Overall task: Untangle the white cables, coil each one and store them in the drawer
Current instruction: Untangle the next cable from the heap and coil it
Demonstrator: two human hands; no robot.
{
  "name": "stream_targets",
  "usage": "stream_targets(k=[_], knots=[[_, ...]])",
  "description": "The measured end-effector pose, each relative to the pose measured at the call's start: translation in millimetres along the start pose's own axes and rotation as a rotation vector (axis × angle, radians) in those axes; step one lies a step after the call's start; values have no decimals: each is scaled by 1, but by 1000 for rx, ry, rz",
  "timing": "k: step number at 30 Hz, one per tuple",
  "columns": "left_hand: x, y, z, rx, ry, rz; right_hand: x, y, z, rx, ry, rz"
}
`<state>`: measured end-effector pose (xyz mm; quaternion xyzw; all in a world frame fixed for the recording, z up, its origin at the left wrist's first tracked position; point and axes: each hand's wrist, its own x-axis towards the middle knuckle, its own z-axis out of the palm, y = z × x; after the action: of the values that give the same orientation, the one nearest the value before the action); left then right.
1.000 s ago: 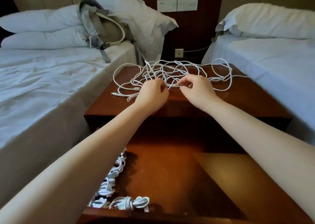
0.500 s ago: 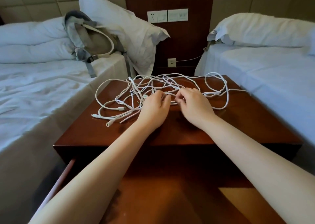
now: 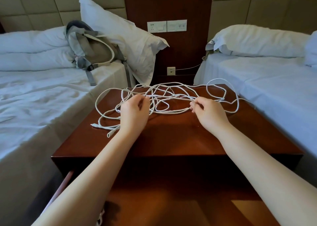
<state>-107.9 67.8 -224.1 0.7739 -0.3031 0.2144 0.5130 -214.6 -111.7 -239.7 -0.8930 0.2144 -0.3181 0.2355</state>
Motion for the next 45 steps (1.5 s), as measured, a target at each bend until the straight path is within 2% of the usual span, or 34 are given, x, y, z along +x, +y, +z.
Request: stream_targets(k=[3, 7, 9, 11, 14, 16, 18, 20, 23, 28, 34, 37, 39, 41, 43, 45], knots=[[-2, 4, 2, -54, -92, 5, -4, -6, 0, -36, 88, -140], [-6, 21, 9, -85, -143, 89, -16, -27, 3, 199, 52, -399], [-7, 25, 10, -106, -187, 119, -18, -29, 3, 209, 82, -439], [-5, 22, 7, -44, -304, 143, -15, -24, 1, 165, 201, -356], [-1, 2, -3, 258, -496, 192, -8, -13, -7, 62, 306, -68], [4, -13, -10, 324, -527, 167, -2, -2, -10, 36, 297, 103], [5, -17, -15, 268, -511, 132, 0, 5, -11, 12, 233, 202], [3, -14, -14, 213, -445, 164, 0, 7, -10, 11, 207, 198], [-1, -1, -7, 183, -379, 214, -4, -1, -9, 80, 219, 81], [-11, 11, 11, 145, -633, 181, -11, -11, -7, 406, 178, -101], [-23, 22, 23, -5, -659, 331, -11, -15, -4, 437, 186, -130], [-26, 26, 23, -26, -571, 286, -11, -15, -5, 419, 238, -108], [-27, 34, 19, -143, -569, 190, -12, -16, -6, 398, 280, -111], [-28, 45, 16, -342, -669, 18, -12, -17, -7, 393, 296, -126], [-29, 55, 14, -560, -855, -199, -12, -17, -7, 395, 291, -120], [-31, 64, 13, -729, -1032, -318, -14, -19, -8, 391, 276, -111]])
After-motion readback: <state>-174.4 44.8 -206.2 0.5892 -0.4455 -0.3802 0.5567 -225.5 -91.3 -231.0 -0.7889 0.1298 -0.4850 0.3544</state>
